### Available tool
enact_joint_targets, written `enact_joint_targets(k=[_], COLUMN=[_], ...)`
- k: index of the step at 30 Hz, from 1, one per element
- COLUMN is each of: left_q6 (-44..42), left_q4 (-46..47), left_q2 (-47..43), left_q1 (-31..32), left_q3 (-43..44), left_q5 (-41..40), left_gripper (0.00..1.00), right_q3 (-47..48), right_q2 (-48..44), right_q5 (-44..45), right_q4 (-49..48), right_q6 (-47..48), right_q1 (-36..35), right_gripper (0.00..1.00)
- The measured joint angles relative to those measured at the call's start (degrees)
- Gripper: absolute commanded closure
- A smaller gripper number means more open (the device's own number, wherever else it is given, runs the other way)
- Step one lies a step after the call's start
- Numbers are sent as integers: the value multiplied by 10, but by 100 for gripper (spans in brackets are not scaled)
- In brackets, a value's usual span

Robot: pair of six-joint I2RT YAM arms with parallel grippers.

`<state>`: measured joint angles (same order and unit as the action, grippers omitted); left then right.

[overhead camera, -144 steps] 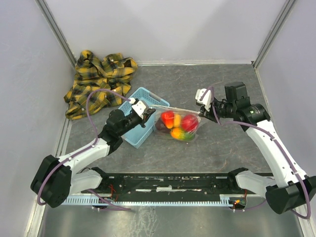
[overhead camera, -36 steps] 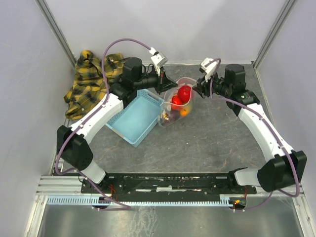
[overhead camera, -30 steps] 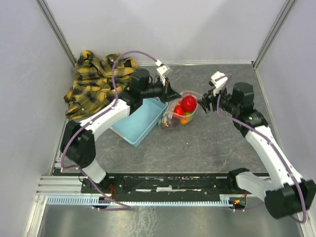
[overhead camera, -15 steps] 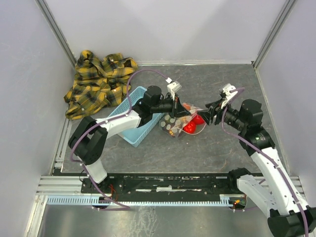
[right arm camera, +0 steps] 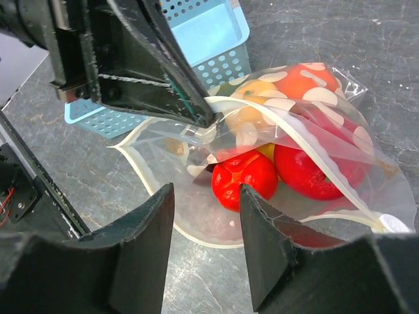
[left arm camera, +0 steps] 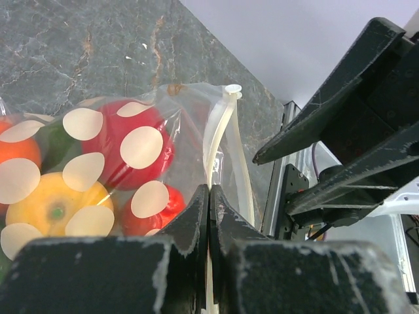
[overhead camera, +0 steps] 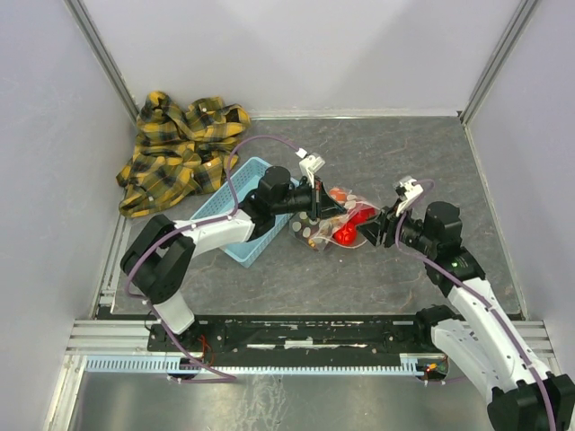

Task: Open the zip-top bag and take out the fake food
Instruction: Open the zipper of the food storage bag at the center of the board.

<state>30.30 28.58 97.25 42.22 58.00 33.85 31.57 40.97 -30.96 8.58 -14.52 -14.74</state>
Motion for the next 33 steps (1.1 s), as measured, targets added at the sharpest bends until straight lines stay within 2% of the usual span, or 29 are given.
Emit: enact_joint_targets(k=[9, 14, 20, 28, 30, 33], left_q6=[12, 0, -67, -192, -226, -278], left_q4=[15, -3, -66, -147, -167, -195], left_q2=[-13, -27, -65, -102, -107, -113], left_q1=[4, 7, 11, 17, 19, 21], left_q3=[-12, -12, -12, -1, 4, 8], left_q5=[-30, -51, -74, -85, -83, -83], left_gripper=[97, 97, 97, 97, 97, 97], right_q3=[-2, -4, -4, -5, -7, -7], right_q2=[60, 60, 70, 21, -14, -58], right_q5=[40, 89, 120, 85, 64, 43], right_q4=[-4, 23, 74, 78, 58, 16], right_q6=[-10, -9, 5, 10, 9, 16], right_q1=[-21, -29, -29, -35, -36, -37], right_gripper=[66, 70, 71, 65, 60, 47])
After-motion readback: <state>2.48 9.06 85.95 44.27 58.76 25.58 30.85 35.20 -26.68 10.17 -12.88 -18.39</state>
